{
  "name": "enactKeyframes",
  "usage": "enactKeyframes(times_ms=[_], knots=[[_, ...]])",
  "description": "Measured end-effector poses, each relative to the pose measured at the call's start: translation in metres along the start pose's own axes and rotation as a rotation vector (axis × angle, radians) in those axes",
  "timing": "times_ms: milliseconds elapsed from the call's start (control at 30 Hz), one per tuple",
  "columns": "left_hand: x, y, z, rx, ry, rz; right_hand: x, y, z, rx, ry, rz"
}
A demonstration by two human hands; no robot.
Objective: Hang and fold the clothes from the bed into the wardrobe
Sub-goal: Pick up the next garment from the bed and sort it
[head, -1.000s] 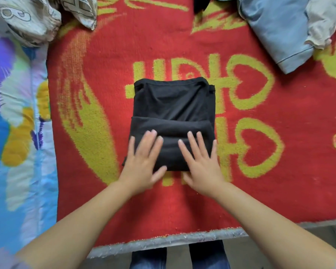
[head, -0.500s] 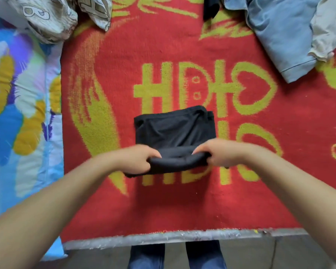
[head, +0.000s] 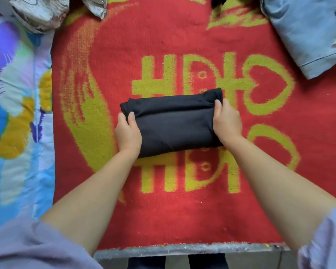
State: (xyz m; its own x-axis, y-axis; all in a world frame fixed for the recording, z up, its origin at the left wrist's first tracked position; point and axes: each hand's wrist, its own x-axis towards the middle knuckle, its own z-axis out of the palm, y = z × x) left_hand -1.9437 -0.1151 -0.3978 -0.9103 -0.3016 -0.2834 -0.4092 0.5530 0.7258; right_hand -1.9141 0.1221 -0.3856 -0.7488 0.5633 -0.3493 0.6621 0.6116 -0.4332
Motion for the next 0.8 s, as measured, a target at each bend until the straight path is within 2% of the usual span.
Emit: enactKeyframes(times_ms=[167,267,300,367,433,467,500,567,700,800], knots=[[0.002,-0.001,0.009,0.180,0.017,-0.100,0.005,0.002,0.001,-0.080,-0.017,0.098],[0.002,-0.001,-0.003,0.258,0.013,-0.066,0.005,0.006,-0.015,-0.129,0.016,0.052],[-0.002,-0.002,-0.008,0.342,0.029,0.045,0.001,0.009,-0.021,-0.177,0.029,-0.041],[-0.021,-0.004,-0.011,0.532,-0.003,0.423,-0.016,0.012,-0.025,-0.287,0.034,-0.398],[-0.047,-0.011,-0.005,0.739,-0.183,0.792,-0.041,0.018,-0.011,-0.452,-0.076,-0.777],[-0.057,-0.016,0.000,0.837,-0.287,0.875,-0.051,0.021,-0.002,-0.561,-0.141,-0.883],[-0.064,-0.018,0.003,0.927,-0.382,0.865,-0.057,0.024,0.007,-0.655,-0.201,-0.893],[-0.067,-0.018,0.009,1.024,-0.464,0.718,-0.056,0.020,0.017,-0.731,-0.246,-0.771],[-0.047,0.006,0.006,1.071,-0.464,0.601,-0.044,-0.014,0.005,-0.828,-0.328,-0.629],[-0.038,0.033,-0.015,1.004,-0.516,0.567,-0.045,-0.041,-0.026,-0.827,-0.388,-0.650]])
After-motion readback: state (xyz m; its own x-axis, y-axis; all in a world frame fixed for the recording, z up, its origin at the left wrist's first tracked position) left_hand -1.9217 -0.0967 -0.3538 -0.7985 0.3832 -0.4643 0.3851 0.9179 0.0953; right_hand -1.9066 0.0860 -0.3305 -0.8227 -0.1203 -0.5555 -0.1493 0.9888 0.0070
